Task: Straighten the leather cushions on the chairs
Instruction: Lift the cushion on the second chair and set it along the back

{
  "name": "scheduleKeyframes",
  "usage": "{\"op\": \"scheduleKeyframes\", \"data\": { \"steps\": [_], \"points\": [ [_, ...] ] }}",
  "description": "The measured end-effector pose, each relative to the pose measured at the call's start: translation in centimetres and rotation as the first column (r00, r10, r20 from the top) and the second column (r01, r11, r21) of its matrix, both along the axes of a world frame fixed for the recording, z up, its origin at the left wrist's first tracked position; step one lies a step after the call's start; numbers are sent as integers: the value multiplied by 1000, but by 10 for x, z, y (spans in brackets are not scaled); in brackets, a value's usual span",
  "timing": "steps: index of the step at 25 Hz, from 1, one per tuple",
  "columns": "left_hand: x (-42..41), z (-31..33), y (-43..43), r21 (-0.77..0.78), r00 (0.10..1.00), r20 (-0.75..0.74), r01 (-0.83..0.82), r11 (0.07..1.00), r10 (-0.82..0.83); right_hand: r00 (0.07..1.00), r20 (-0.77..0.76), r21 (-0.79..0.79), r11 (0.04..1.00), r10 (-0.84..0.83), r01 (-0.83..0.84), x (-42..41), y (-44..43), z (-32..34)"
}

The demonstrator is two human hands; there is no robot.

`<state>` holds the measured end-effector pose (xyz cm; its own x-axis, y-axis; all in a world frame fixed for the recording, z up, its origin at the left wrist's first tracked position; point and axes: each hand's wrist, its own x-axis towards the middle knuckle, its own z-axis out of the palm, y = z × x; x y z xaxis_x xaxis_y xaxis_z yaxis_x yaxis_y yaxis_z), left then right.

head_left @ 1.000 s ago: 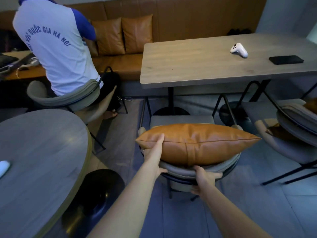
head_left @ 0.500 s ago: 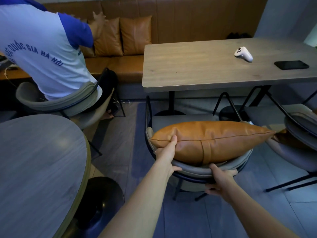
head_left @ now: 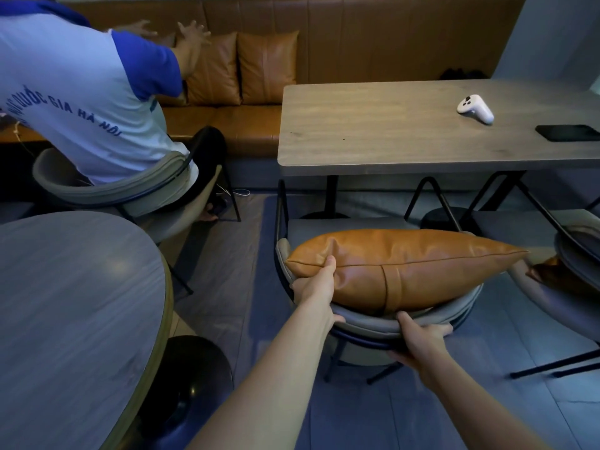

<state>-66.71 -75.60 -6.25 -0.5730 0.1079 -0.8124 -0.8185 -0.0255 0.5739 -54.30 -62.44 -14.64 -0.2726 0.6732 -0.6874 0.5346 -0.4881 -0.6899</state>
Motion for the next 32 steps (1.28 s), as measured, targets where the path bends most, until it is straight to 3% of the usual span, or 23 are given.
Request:
{"op": "scheduleKeyframes", "data": {
  "steps": [10, 21, 25, 27, 28, 30, 31, 32],
  "points": [
    [1, 7, -20, 95, 999, 35, 6, 995, -9, 975, 197, 39, 993, 102, -112, -5, -4, 22],
    [-6, -6, -12, 128, 998, 61, 20, 992, -29, 980, 186, -5, 998, 68, -69, -4, 1, 35],
    [-7, -11, -11, 101, 998, 31, 58, 993, -61, 899, 376, 151, 943, 223, -297, 4, 1, 39],
    [-10, -11, -11, 84, 997, 29, 71, 994, -73, 821, 539, 361, 828, 191, -430, 8, -5, 41],
    [-11, -12, -10, 71, 997, 31, 75, 995, -77, 788, 599, 503, 698, 143, -509, 10, -7, 41],
    [-14, -12, -8, 60, 997, 31, 75, 995, -77, 722, 682, 690, 223, 120, -689, 13, -17, 44],
    [-14, -12, -8, 55, 996, 29, 78, 995, -79, 671, 719, 678, 27, 180, -734, 12, -26, 46],
    [-14, -12, -7, 51, 996, 24, 79, 996, -80, 624, 732, 664, -85, 274, -742, 8, -35, 40]
  ]
}}
